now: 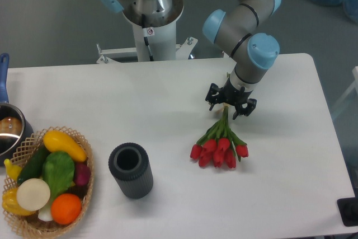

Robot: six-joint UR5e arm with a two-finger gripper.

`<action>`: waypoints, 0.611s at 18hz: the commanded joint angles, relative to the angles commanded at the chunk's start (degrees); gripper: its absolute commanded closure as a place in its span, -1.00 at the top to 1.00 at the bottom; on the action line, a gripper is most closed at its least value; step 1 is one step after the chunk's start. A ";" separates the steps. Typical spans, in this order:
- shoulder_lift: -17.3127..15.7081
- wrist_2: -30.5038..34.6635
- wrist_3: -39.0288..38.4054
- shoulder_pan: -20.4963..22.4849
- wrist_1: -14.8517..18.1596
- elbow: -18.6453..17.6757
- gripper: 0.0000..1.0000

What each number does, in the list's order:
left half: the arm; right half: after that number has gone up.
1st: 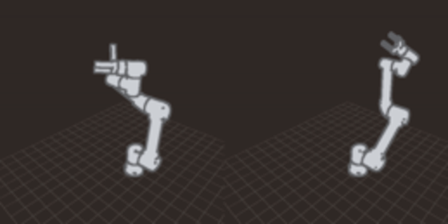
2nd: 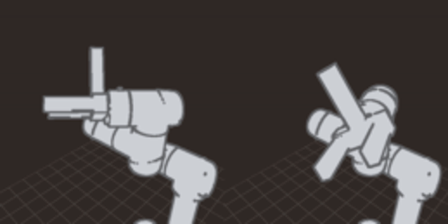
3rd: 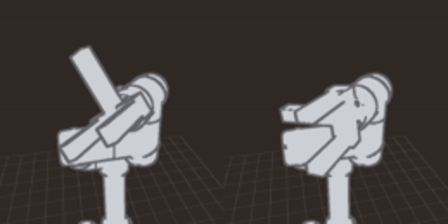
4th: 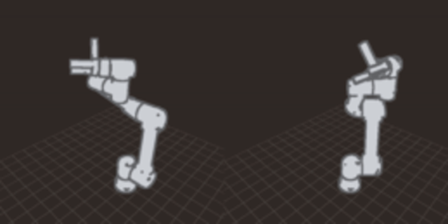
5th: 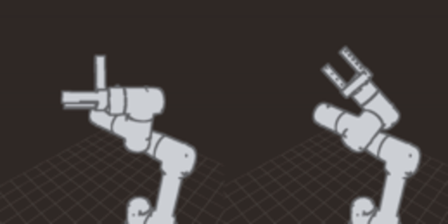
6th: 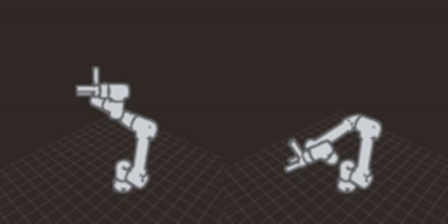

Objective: Pick up the flowers from the table
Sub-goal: 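Close the gripper around the tulip stems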

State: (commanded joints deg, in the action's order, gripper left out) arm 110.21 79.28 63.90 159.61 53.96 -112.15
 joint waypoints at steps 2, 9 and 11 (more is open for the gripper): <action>-0.09 0.00 -0.09 0.00 -0.09 0.00 0.22; -0.09 0.00 -0.26 0.00 -0.09 0.09 -0.22; -0.17 0.00 -0.26 0.00 -0.09 0.18 -0.35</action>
State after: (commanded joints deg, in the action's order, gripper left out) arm 110.04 79.28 63.63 159.61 53.88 -111.97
